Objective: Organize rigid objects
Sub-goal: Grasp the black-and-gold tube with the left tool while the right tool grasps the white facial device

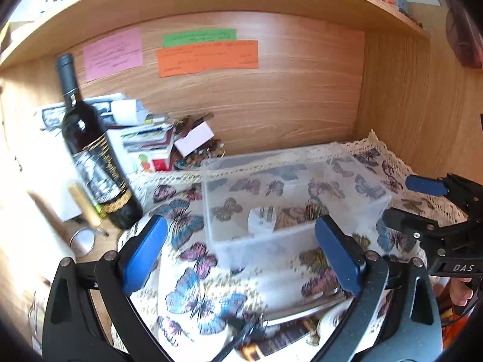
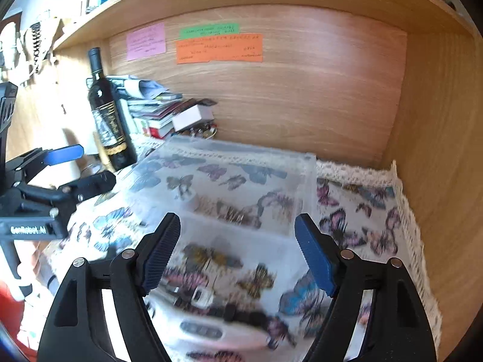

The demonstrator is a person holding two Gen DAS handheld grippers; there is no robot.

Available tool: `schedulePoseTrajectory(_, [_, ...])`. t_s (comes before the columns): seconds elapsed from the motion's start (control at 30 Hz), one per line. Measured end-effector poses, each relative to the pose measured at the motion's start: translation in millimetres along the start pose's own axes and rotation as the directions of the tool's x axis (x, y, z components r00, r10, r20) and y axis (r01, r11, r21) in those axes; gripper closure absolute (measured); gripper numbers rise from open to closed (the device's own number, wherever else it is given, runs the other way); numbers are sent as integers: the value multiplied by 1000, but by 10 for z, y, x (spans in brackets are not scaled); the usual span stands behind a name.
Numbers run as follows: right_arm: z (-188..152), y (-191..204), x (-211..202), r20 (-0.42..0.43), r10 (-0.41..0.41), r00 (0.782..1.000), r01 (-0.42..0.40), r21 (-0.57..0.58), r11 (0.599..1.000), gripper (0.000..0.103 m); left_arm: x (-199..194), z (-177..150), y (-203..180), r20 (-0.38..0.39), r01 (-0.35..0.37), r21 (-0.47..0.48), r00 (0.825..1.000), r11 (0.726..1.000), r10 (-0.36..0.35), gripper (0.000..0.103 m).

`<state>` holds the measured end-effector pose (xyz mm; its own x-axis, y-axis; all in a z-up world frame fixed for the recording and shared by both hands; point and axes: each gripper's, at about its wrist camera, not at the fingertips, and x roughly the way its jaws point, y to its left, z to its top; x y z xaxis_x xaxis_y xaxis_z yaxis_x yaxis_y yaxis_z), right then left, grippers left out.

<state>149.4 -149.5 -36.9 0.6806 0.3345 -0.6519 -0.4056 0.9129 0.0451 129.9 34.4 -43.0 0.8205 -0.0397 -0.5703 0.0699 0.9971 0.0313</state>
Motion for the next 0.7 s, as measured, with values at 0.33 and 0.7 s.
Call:
schedulePoseTrajectory(0.33, [-524,120,25,-116,49,992,-50,-9,999,27,-7,-609,101,-142,-19,-38,990,999,13,3])
schedulePoseTrajectory(0.7, [-817,424,195,-225,146,963,-169,-87,982,26,92,-1071,-80,-252,73,-23,965,997,-77,28])
